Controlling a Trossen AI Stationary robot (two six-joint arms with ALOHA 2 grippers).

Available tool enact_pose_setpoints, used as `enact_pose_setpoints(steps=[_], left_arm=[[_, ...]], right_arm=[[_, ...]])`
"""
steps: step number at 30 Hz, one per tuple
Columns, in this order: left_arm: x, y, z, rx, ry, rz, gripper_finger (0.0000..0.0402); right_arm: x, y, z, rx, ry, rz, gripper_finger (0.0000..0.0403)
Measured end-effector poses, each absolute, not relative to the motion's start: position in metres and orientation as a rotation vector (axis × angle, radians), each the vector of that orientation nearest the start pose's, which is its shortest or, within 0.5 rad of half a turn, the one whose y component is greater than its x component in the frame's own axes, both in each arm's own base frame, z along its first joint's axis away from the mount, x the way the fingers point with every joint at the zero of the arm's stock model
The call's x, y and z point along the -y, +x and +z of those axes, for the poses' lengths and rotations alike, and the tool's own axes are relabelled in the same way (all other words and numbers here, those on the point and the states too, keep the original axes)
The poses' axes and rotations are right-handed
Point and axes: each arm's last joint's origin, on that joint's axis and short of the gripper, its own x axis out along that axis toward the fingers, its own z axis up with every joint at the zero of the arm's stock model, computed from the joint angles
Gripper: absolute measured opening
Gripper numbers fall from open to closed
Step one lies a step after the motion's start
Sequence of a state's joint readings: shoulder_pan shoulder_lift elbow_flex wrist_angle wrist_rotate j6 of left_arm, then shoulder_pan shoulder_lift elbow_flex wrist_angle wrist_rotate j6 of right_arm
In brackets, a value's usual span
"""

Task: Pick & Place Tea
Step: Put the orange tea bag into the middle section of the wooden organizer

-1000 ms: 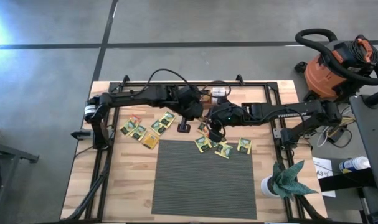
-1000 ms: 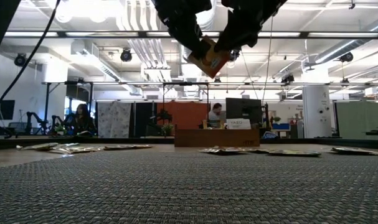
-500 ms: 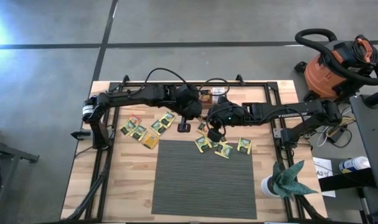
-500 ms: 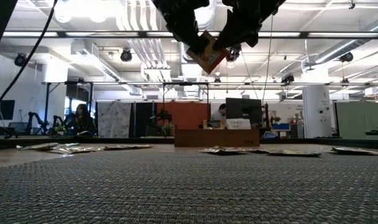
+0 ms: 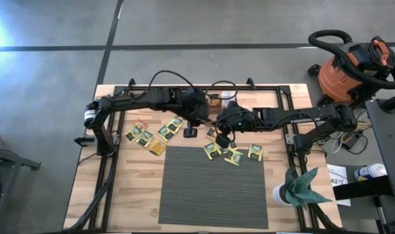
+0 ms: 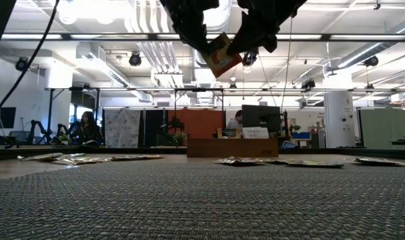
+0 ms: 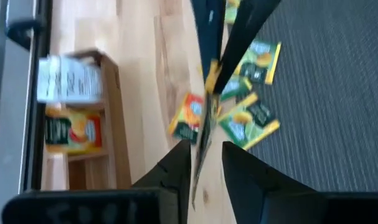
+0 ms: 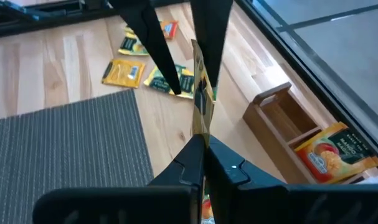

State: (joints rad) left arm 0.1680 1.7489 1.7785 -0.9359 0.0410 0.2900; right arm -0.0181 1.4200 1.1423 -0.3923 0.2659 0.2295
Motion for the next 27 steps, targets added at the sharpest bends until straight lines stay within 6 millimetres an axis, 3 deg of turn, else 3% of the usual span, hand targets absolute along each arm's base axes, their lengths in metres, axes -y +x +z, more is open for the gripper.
enact_pose_setpoints(steps=[6, 16, 27], left_arm=[[-0.062, 0.358, 0.347, -0.958, 0.163, 0.022, 0.0087], [-0.060, 0.347, 0.355, -0.800, 0.121, 0.066, 0.0084], [-0.062, 0.342, 0.341, -0.754, 0.059, 0.101, 0.0019]], right_arm=[[0.014, 0.307, 0.297, -0.611, 0.131, -0.367, 0.0008], [0.014, 0.307, 0.296, -0.616, 0.135, -0.368, 0.0008], [0.014, 0.309, 0.299, -0.568, 0.145, -0.366, 0.0008]])
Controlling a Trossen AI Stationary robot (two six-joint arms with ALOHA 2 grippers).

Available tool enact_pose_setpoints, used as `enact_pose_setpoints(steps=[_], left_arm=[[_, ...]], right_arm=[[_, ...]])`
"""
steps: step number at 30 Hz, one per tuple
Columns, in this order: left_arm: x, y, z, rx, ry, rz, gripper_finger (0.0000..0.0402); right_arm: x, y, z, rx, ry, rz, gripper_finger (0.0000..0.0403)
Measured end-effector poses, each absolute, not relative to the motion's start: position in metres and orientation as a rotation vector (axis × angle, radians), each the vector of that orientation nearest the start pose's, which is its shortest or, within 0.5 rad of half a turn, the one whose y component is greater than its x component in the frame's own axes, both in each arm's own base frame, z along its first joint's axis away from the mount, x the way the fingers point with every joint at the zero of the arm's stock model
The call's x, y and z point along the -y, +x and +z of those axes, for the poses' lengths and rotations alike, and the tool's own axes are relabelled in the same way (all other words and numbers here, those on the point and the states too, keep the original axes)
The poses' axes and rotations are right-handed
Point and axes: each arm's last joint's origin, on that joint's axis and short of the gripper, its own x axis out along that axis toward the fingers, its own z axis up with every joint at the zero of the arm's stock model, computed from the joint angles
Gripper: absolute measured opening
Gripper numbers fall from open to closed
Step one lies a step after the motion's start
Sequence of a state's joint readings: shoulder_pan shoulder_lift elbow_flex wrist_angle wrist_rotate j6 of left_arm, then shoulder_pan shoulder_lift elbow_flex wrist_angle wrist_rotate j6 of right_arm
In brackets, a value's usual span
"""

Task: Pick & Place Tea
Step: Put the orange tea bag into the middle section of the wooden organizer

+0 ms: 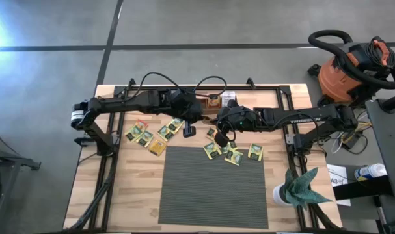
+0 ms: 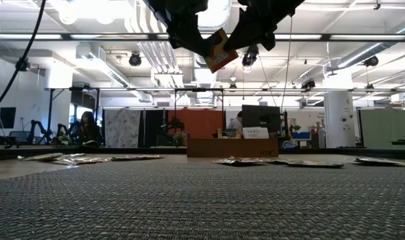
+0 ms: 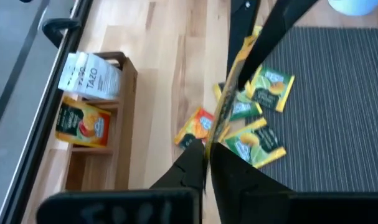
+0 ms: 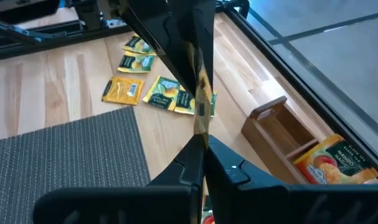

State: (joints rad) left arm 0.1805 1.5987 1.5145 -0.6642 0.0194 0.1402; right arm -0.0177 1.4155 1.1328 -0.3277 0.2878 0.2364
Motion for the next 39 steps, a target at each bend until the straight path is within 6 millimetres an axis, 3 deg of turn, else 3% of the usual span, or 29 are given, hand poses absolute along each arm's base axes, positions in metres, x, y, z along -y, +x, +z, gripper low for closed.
enact_pose_setpoints(steps=[14, 22, 30, 39], left_arm=[[-0.062, 0.341, 0.344, -0.711, 0.057, 0.113, 0.0001], [-0.076, 0.339, 0.333, -0.735, 0.054, 0.169, 0.0000], [-0.124, 0.346, 0.312, -0.614, 0.030, 0.261, 0.0000], [-0.178, 0.386, 0.264, -0.672, 0.014, 0.263, 0.0000]], right_arm=[[0.014, 0.306, 0.293, -0.603, 0.179, -0.416, 0.0010], [0.019, 0.290, 0.303, -0.570, 0.185, -0.592, 0.0048], [0.020, 0.252, 0.316, -0.600, 0.277, -0.755, 0.0094], [0.015, 0.247, 0.319, -0.578, 0.331, -0.750, 0.0112]])
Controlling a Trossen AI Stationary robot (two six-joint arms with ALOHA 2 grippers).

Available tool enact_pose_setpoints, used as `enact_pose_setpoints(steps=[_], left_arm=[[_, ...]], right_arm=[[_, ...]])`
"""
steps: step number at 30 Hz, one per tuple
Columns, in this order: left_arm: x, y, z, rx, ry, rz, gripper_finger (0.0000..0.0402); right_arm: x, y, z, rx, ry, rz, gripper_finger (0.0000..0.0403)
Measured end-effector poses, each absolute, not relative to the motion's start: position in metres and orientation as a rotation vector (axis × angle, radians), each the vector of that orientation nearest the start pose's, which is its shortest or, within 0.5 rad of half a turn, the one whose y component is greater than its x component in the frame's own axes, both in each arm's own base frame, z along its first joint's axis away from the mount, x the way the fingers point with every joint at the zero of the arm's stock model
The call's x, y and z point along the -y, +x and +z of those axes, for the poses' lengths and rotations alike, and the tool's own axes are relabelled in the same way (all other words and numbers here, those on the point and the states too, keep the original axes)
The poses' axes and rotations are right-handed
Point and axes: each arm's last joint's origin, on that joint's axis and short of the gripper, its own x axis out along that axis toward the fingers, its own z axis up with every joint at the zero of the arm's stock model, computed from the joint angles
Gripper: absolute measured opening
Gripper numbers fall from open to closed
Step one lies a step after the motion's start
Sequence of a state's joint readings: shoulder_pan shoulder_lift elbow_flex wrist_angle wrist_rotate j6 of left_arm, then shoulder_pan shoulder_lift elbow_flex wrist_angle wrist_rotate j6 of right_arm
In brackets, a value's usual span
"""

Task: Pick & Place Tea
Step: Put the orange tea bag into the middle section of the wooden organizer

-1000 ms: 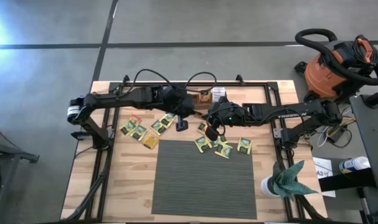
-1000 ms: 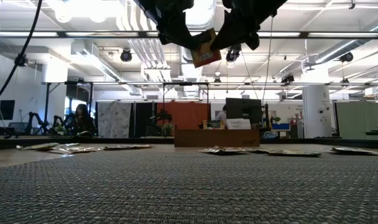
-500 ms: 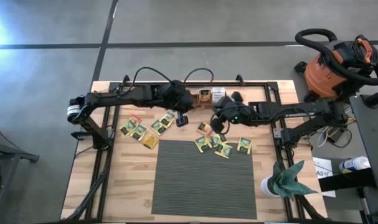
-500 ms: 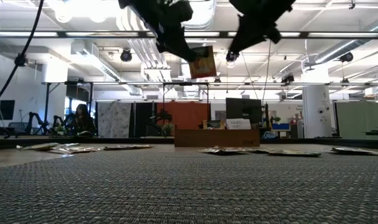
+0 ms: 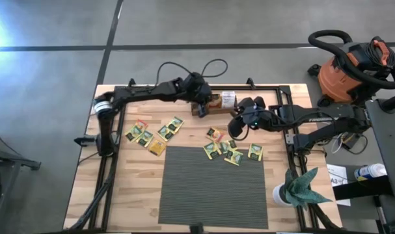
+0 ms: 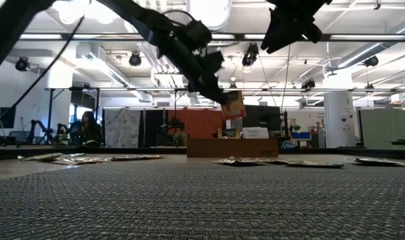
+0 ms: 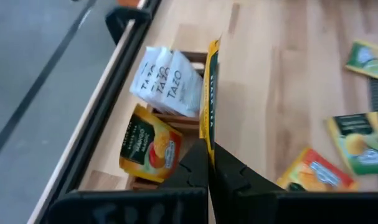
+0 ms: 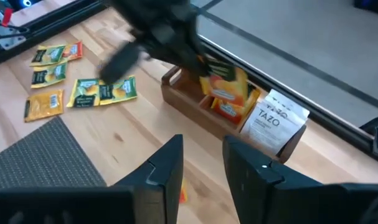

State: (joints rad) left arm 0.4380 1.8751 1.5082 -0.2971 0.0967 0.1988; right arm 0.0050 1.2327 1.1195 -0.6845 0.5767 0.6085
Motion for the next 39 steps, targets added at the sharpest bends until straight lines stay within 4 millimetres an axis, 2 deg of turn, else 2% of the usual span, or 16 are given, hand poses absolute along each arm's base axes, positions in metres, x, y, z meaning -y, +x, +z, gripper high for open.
enact_pose_setpoints(steps=[4, 11, 16, 23, 30, 39], left_arm=[[-0.196, 0.398, 0.253, -0.729, 0.001, 0.260, 0.0000], [-0.218, 0.412, 0.237, -0.852, -0.044, 0.232, 0.0000], [-0.222, 0.416, 0.229, -0.874, -0.046, 0.205, 0.0000], [-0.227, 0.413, 0.217, -0.923, -0.067, 0.202, 0.0000], [-0.227, 0.413, 0.215, -0.922, -0.065, 0.206, 0.0000], [-0.230, 0.415, 0.213, -0.890, -0.036, 0.240, 0.0000]], right_arm=[[0.012, 0.247, 0.317, -0.578, 0.349, -0.747, 0.0108], [0.009, 0.246, 0.312, -0.597, 0.354, -0.747, 0.0099], [0.008, 0.245, 0.309, -0.602, 0.363, -0.753, 0.0098], [0.008, 0.245, 0.308, -0.603, 0.369, -0.757, 0.0102], [0.008, 0.245, 0.307, -0.605, 0.368, -0.758, 0.0096], [0.008, 0.245, 0.306, -0.605, 0.371, -0.760, 0.0106]])
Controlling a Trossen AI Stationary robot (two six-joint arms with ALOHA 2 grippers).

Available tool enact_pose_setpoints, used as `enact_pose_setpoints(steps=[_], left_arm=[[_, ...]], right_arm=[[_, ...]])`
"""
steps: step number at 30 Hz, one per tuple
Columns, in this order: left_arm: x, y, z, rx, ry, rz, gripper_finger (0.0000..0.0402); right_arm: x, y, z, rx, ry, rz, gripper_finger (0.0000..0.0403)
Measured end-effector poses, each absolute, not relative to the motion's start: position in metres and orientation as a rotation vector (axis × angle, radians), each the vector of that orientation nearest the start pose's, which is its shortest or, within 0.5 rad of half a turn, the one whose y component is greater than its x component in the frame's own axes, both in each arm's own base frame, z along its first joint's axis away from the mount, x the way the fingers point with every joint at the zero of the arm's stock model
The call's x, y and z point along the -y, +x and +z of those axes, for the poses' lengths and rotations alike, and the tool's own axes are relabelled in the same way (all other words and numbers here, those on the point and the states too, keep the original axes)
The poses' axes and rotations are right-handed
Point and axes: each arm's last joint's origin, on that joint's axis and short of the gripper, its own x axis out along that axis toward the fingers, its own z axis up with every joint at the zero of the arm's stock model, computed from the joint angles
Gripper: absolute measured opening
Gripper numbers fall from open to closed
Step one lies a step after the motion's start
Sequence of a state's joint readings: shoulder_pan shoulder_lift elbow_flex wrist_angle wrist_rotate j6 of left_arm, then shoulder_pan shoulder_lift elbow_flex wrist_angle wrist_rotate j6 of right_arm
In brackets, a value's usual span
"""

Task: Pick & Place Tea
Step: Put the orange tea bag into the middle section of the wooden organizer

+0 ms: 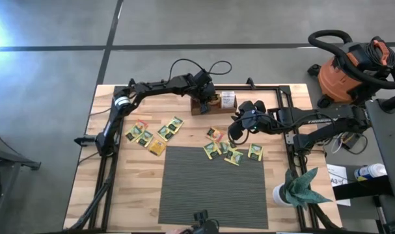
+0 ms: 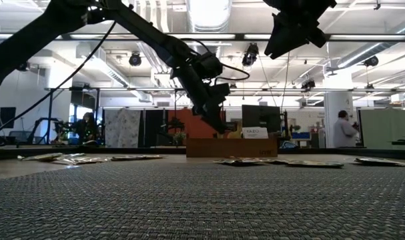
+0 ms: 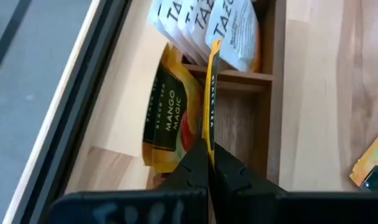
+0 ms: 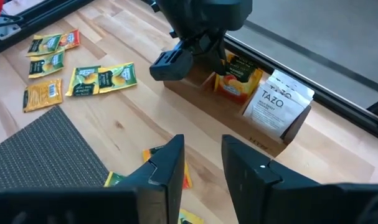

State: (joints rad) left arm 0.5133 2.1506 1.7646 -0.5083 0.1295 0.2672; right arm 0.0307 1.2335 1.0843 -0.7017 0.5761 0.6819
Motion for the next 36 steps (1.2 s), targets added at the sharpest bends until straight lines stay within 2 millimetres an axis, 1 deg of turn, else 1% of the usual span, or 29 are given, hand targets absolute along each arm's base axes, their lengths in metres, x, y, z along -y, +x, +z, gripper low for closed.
enact_pose_setpoints(steps=[5, 12, 15, 22, 24, 29, 33, 36], left_arm=[[-0.229, 0.415, 0.203, -0.931, -0.061, 0.236, 0.0000], [-0.230, 0.413, 0.204, -0.972, -0.019, 0.331, 0.0002], [-0.230, 0.412, 0.207, -0.969, -0.012, 0.343, 0.0019], [-0.225, 0.410, 0.206, -1.011, -0.018, 0.335, 0.0079], [-0.222, 0.408, 0.211, -1.016, -0.018, 0.334, 0.0087], [-0.216, 0.402, 0.241, -0.972, 0.006, 0.363, 0.0089], [-0.207, 0.389, 0.269, -0.951, 0.009, 0.366, 0.0090], [-0.199, 0.376, 0.288, -0.960, -0.005, 0.374, 0.0090]], right_arm=[[0.008, 0.245, 0.306, -0.602, 0.378, -0.762, 0.0105], [0.008, 0.245, 0.306, -0.602, 0.378, -0.762, 0.0100], [0.008, 0.245, 0.306, -0.602, 0.378, -0.762, 0.0102], [0.008, 0.245, 0.306, -0.602, 0.378, -0.762, 0.0111], [0.008, 0.245, 0.306, -0.602, 0.378, -0.762, 0.0112], [0.008, 0.245, 0.306, -0.602, 0.378, -0.762, 0.0107], [0.008, 0.245, 0.306, -0.602, 0.378, -0.762, 0.0105], [0.008, 0.245, 0.305, -0.605, 0.375, -0.762, 0.0107]])
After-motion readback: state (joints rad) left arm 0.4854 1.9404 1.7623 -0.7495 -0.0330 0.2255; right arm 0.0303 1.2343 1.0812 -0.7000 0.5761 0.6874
